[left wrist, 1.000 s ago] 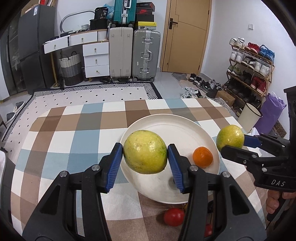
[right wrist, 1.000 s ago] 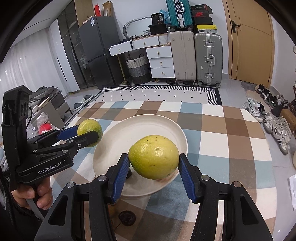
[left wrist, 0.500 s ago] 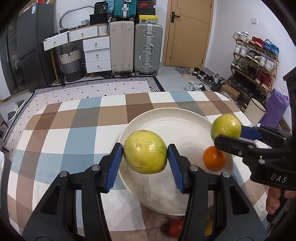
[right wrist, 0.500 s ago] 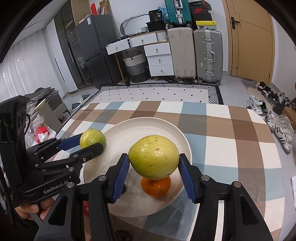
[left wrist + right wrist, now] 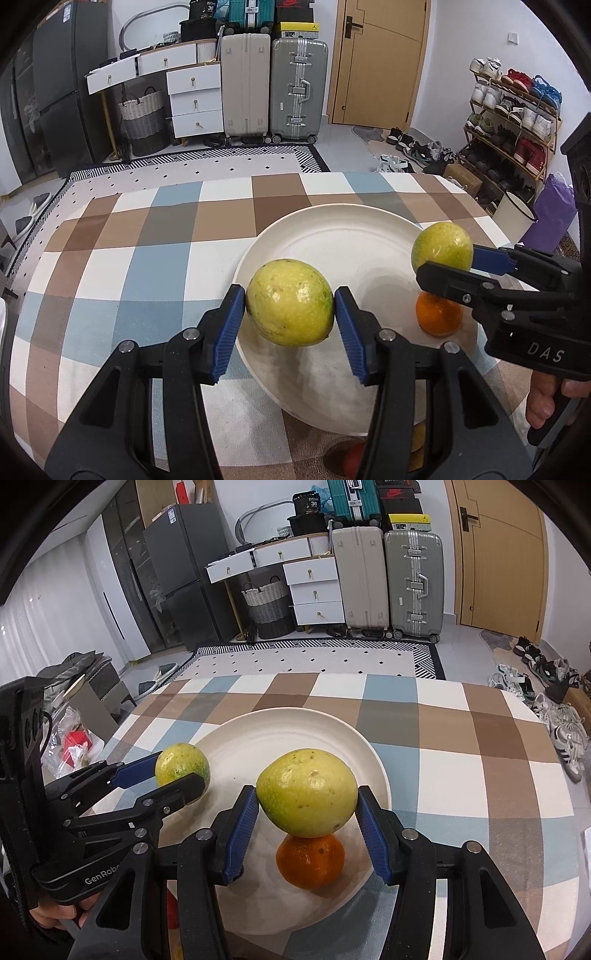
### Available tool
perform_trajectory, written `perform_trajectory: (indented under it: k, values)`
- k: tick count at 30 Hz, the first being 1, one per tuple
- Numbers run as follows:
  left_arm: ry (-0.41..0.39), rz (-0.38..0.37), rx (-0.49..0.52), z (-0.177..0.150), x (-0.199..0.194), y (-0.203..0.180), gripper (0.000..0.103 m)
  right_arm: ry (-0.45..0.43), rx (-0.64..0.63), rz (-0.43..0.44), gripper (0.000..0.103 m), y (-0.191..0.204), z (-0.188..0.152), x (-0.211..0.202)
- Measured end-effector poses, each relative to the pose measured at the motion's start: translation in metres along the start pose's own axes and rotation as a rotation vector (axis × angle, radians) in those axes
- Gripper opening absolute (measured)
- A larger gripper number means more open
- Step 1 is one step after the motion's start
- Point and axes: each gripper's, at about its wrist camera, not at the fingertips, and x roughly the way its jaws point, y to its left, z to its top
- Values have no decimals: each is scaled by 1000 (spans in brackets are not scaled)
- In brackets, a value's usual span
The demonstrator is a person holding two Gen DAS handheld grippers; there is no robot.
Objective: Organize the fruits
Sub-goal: 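Carry the yellow fruit and lime onto the plate and release them, then withdraw both tools from the plate toward the remaining fruits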
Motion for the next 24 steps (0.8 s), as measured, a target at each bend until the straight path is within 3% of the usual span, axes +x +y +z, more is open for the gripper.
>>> perform_trajectory:
  k: [6, 9, 13, 18, 22, 24]
  values:
    - [-4, 8, 24, -1, -3, -5, 48, 1, 9, 8, 55, -3, 1, 2]
    - [-43, 18, 41, -2, -14, -8, 48, -5, 2, 13, 55, -2, -1, -2]
    - [-52, 26, 49, -1, -28, -11, 54, -30, -10, 4, 56, -1, -3, -14]
    - [-100, 34, 36, -2, -59, -11, 84, -81, -17, 12, 82, 0, -10, -44]
    - [-119, 26, 32, -7, -86, -13, 86, -102, -13, -11, 95, -1, -18, -68]
    - [-131, 35, 33, -12, -100, -15, 93, -105, -7, -22, 101, -2, -21, -78]
